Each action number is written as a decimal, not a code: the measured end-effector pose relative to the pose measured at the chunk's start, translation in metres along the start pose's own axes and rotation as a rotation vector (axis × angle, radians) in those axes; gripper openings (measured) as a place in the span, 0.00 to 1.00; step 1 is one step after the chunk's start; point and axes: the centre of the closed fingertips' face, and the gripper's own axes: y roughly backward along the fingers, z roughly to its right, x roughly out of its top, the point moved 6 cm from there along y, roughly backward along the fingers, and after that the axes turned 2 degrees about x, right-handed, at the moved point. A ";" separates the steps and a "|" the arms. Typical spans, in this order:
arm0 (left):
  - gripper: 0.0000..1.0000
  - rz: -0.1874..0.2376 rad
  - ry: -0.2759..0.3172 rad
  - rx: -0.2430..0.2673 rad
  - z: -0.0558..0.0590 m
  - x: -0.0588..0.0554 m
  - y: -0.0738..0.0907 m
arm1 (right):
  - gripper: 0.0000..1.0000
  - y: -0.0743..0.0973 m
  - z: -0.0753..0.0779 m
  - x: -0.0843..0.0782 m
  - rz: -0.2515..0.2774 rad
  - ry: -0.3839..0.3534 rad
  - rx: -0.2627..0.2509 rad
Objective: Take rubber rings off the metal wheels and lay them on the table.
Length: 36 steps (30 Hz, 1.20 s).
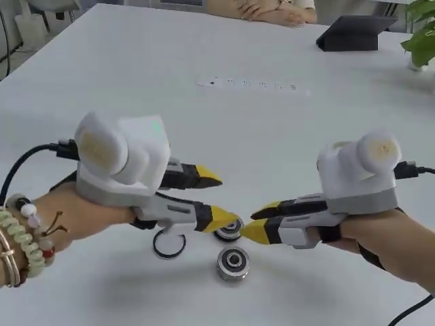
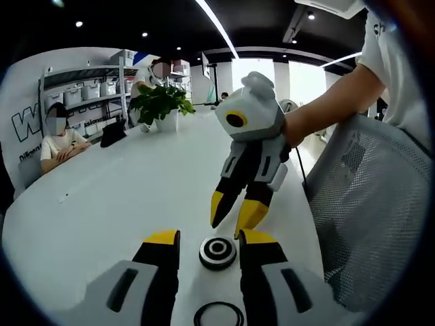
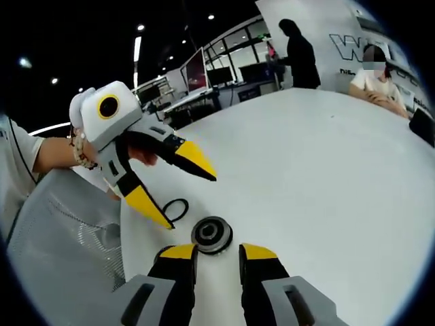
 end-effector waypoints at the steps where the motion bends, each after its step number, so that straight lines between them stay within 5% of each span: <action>1: 0.30 -0.019 -0.018 -0.003 0.003 -0.005 -0.003 | 0.22 -0.001 0.000 -0.001 -0.003 0.004 0.000; 5: 0.24 -0.088 -0.066 -0.003 0.007 -0.017 -0.012 | 0.22 -0.002 -0.001 -0.003 -0.017 0.022 -0.002; 19: 0.16 -0.048 0.022 0.002 -0.001 -0.016 -0.017 | 0.20 -0.004 0.002 -0.009 -0.054 0.054 -0.015; 36: 0.08 -0.045 0.056 0.007 0.004 -0.018 -0.018 | 0.21 -0.010 -0.004 -0.005 -0.039 0.115 -0.012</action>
